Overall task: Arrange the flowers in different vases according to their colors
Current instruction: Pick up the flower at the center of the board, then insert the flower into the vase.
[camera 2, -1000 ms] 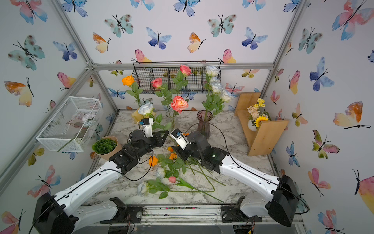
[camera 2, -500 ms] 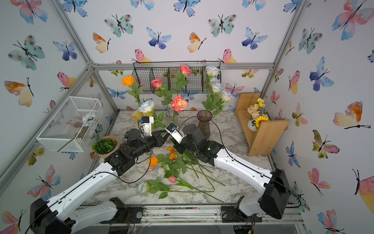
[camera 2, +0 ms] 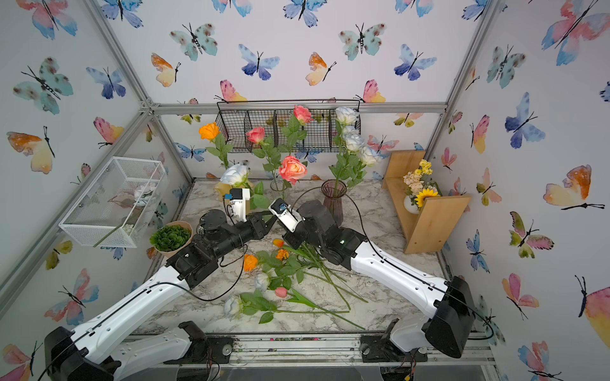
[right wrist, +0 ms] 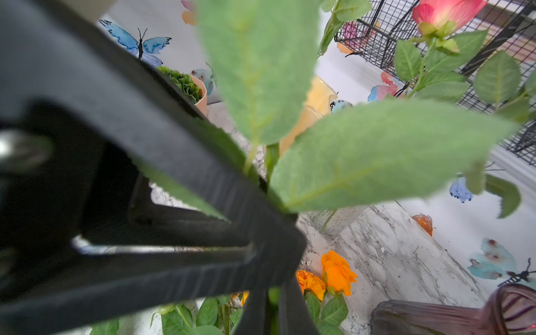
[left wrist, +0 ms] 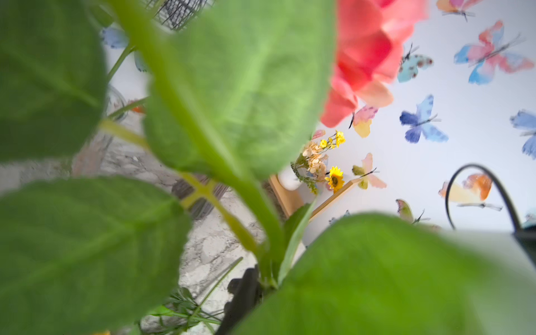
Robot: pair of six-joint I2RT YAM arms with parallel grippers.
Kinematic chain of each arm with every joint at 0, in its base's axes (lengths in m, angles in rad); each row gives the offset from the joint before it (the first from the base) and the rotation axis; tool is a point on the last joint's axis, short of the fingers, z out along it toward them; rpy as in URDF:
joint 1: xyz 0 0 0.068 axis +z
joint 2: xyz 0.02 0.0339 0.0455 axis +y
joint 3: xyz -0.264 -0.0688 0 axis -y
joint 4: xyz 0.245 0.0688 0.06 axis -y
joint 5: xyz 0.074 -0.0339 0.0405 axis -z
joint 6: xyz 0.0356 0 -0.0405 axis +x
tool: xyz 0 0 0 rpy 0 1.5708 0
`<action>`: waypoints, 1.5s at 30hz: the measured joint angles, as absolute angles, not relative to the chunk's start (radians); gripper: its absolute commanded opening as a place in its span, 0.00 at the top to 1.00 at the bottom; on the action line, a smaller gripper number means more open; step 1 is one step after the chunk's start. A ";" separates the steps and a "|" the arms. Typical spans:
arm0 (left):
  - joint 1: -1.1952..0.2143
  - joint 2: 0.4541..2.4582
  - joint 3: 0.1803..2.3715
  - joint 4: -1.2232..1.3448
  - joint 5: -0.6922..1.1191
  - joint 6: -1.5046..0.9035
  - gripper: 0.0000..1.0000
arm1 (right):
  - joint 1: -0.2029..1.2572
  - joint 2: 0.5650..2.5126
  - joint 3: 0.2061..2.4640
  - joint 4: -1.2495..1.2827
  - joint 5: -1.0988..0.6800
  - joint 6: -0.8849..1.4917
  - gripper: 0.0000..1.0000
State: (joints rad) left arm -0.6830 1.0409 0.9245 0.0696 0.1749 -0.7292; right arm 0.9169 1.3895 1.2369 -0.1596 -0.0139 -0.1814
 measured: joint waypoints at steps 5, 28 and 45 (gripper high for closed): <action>-0.687 0.993 0.927 0.031 0.175 -0.732 0.01 | 0.917 1.368 1.232 -0.159 -0.014 -0.188 0.98; -0.688 0.477 0.842 -0.348 -0.016 -0.641 0.01 | 0.908 1.237 1.427 -0.073 -0.006 -0.152 0.98; -0.688 0.604 0.883 -0.467 -0.212 -0.405 0.01 | 0.526 1.354 1.550 0.394 0.210 -0.222 0.98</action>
State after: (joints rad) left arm -0.6876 0.6037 0.8833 -0.4667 -0.2123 -0.4046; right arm 0.5262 1.3537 1.5501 0.3943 0.2100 -0.2222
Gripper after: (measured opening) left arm 0.987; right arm 0.067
